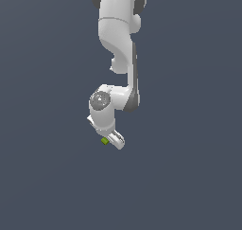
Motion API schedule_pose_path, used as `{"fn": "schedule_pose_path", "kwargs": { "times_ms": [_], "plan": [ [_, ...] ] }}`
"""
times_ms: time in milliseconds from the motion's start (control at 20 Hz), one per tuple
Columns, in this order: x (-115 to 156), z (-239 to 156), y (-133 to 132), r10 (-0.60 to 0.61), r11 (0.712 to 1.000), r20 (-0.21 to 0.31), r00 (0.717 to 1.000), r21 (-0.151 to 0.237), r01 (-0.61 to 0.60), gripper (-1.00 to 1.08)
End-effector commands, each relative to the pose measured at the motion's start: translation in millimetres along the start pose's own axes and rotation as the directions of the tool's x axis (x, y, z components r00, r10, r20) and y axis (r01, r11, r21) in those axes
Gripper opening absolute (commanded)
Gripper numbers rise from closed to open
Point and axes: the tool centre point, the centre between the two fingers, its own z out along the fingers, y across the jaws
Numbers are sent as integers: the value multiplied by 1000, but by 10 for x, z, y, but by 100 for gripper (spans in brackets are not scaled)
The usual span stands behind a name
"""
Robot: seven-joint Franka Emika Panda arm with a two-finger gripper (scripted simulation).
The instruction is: Pick up the object and move it to a goal position.
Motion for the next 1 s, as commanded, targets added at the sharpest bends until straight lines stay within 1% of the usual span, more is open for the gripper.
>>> {"fn": "schedule_pose_path", "kwargs": {
  "times_ms": [0,400,950],
  "plan": [
    [-97,-55,44,0,1000,-1,1000,0,0,-100],
    [-518,-278,239,-1,1000,0,1000,1,1,-100],
    [-1180,-639,545,-1,1000,0,1000,2,1,-100]
  ]
}}
